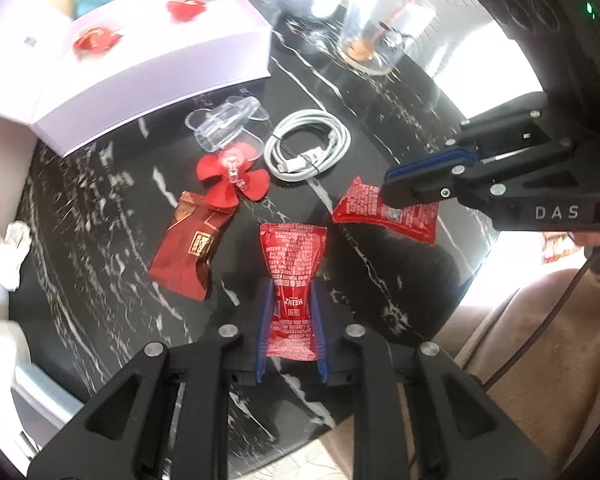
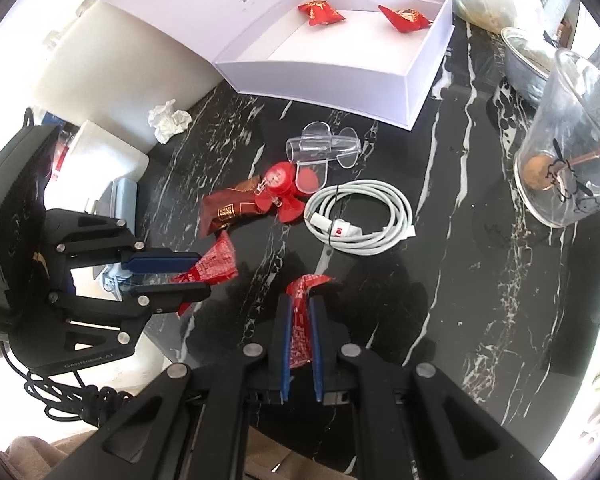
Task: Organize objects
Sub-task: 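Carry the red packet in the left tool into the lavender box while the right tool carries its packet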
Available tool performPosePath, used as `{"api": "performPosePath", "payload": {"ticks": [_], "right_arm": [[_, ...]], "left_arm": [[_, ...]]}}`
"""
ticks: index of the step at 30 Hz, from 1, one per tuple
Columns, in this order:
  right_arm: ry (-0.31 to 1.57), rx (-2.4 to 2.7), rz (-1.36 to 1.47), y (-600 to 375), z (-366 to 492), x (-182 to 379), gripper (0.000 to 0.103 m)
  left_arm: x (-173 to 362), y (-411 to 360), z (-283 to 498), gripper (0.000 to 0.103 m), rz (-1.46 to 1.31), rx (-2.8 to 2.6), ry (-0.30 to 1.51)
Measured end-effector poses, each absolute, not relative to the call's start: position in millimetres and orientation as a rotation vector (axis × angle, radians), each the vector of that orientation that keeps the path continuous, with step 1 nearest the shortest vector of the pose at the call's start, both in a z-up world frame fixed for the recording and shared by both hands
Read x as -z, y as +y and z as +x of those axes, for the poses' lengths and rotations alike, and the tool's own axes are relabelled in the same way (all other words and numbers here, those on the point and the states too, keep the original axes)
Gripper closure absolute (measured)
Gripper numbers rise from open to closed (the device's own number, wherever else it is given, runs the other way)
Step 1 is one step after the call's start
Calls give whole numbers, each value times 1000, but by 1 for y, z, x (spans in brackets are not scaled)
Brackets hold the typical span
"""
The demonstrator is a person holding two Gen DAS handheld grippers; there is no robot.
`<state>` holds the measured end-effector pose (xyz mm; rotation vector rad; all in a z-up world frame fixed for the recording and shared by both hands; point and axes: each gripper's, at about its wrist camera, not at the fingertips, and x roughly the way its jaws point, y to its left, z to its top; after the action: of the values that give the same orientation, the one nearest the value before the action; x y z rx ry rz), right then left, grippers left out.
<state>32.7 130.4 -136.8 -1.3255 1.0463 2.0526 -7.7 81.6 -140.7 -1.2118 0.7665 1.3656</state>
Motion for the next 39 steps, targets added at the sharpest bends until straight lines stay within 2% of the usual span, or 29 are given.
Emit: {"api": "performPosePath", "payload": {"ticks": [13, 26, 39], "right_arm": [[990, -2122, -1301, 130, 24, 97, 96], [911, -2206, -1225, 157, -1, 50, 96], [897, -2213, -1185, 202, -24, 37, 96]], "left_arm": [[103, 66, -30, 85, -1244, -1526, 667], [63, 82, -55, 85, -1162, -1623, 650], [53, 115, -101, 85, -1135, -1661, 654]]}}
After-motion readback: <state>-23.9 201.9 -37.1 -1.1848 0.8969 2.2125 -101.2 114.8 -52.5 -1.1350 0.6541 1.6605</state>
